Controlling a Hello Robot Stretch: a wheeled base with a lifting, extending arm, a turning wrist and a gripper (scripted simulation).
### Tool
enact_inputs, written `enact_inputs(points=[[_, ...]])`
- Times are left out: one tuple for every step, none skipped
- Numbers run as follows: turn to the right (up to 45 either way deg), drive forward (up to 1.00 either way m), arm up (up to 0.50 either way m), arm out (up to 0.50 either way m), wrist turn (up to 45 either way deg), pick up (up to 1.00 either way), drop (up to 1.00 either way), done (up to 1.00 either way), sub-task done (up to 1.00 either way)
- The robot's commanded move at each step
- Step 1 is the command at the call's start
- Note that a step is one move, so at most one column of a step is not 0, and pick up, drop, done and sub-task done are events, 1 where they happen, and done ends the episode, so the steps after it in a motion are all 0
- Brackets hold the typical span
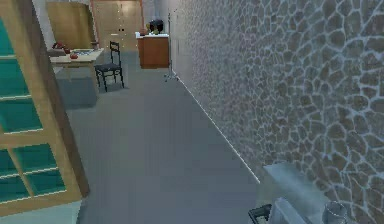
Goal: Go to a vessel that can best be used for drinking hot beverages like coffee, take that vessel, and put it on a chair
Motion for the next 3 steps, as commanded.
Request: enact_inputs(points=[[-42.0,0.0,0.0,0.0,0.0,0.0,0.0,0.0,0.0],[45.0,0.0,0.0,0.0,0.0,0.0,0.0,0.0,0.0],[3.0,0.0,0.0,0.0,0.0,0.0,0.0,0.0,0.0]])
